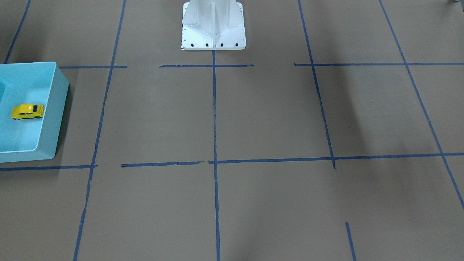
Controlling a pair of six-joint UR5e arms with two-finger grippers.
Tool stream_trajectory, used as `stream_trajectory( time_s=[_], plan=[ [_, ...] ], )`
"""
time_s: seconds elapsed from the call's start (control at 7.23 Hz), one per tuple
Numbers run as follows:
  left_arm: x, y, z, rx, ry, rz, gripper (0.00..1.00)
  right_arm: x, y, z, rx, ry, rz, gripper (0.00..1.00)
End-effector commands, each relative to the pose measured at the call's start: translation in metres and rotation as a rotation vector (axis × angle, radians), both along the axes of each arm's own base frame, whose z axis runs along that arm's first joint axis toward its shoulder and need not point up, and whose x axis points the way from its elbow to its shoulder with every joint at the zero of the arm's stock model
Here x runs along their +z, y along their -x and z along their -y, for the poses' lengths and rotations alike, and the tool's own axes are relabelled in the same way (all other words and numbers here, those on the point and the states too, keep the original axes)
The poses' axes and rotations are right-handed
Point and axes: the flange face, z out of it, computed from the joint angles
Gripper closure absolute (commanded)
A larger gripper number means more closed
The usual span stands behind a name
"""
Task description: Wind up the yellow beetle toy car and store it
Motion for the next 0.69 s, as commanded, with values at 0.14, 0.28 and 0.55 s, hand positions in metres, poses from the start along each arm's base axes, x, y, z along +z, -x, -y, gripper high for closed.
stream_trajectory(
  time_s=[0.14,0.28,0.55],
  plan=[
    [-0.0026,-0.0001,0.0015,-0.002,-0.004,-0.002,0.00,0.0004,0.0002,-0.0003,0.001,0.004,0.004,0.00],
    [-0.0035,-0.0003,0.0023,-0.002,-0.005,-0.005,0.00,0.0006,0.0002,-0.0004,0.001,0.005,0.004,0.00],
    [-0.0027,-0.0003,0.0021,0.000,-0.006,-0.005,0.00,0.0008,0.0004,-0.0006,0.001,0.008,0.005,0.00]
  ],
)
